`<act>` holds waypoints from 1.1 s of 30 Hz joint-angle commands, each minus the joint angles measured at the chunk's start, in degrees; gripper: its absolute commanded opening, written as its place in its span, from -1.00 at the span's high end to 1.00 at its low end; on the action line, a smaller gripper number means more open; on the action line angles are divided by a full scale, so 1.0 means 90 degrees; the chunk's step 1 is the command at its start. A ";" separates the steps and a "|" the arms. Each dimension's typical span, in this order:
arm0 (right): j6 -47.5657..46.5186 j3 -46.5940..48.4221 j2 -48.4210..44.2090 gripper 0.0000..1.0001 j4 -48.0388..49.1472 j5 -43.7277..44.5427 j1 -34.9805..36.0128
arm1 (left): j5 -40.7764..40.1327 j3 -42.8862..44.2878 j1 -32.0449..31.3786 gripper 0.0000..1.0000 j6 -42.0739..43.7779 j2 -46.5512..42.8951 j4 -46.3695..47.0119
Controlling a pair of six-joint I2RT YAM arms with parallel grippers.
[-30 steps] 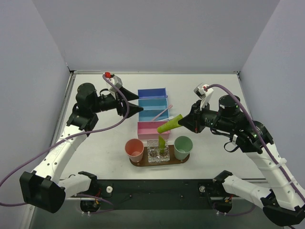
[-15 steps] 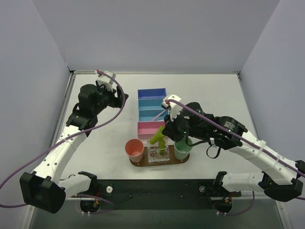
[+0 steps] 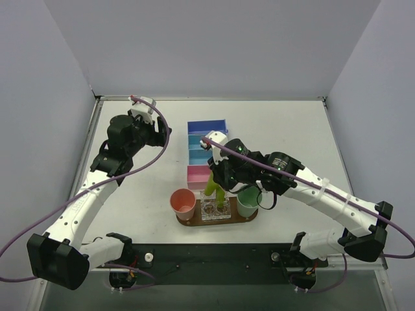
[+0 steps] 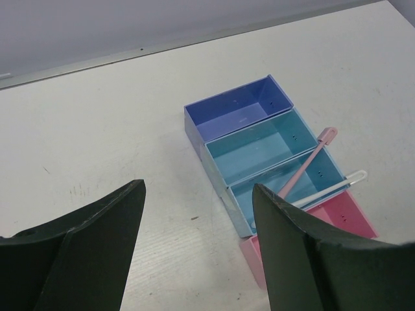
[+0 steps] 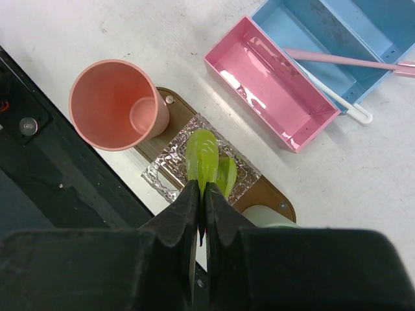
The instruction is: Prepare toiletry sets of a toothbrush and toothpaste on the tray
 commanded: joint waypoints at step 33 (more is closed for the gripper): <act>-0.0022 0.0185 0.0455 1.00 -0.0201 0.0404 0.0305 | -0.0066 0.0055 0.0010 -0.54 0.0076 -0.0087 0.0107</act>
